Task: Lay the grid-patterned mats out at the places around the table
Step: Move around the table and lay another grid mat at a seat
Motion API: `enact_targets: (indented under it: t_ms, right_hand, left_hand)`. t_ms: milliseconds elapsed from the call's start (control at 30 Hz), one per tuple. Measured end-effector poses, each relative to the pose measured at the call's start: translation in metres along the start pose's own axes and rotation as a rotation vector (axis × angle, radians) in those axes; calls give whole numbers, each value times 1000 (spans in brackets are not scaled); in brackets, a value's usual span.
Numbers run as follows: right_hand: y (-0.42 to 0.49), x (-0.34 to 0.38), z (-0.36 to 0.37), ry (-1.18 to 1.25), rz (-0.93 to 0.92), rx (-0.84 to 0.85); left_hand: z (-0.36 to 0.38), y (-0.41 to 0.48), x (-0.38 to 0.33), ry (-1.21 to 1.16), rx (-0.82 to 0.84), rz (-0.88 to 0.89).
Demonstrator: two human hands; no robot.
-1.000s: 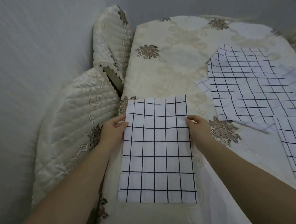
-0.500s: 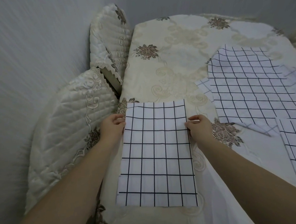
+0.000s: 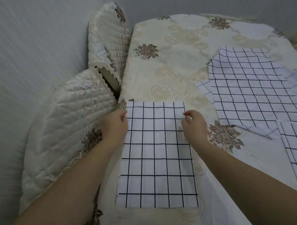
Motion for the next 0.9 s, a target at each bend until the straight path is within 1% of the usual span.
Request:
enact_targets:
  t_ms: [33,133,200,233,300,400,533,700,833,900]
  right_hand:
    - [-2,4,9,-42,-84,47]
    - [-9,13,43,-256,-359,226]
    - [-11,16,60,-387,-482,265]
    - [-11,16,66,-446,-510,267]
    - [-11,15,74,-515,-521,277]
    - [-12,10,81,-549,-499,272]
    - [-10,-3,81,-653,-446,239]
    - [-9,-13,67,-713,-370,189]
    - [-12,-25,51,-729,-315,188]
    - [-16,-32,42,-725,-300,188]
  left_hand:
    - [8,-2,-6,45,34,95]
    - [42,-13,-23,200,218,355]
    - [64,-17,-30,324,300,466]
    - [72,-18,-33,373,313,486]
    - [84,-19,-36,408,331,472]
    - [94,-26,-33,451,332,465]
    - [92,-28,-20,560,245,473]
    - [87,-25,-15,588,227,381]
    - [74,-28,-4,593,195,274]
    - [66,-32,4,597,206,249]
Point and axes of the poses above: each hand's wrist, its own y-axis towards the middle knuckle, its own z-axis out of the palm, x = y × z, the point moved 4 cm from there along y, towards the middle knuckle, and after that the axes turned 10 degrees about -x, right-handed, at the moved point
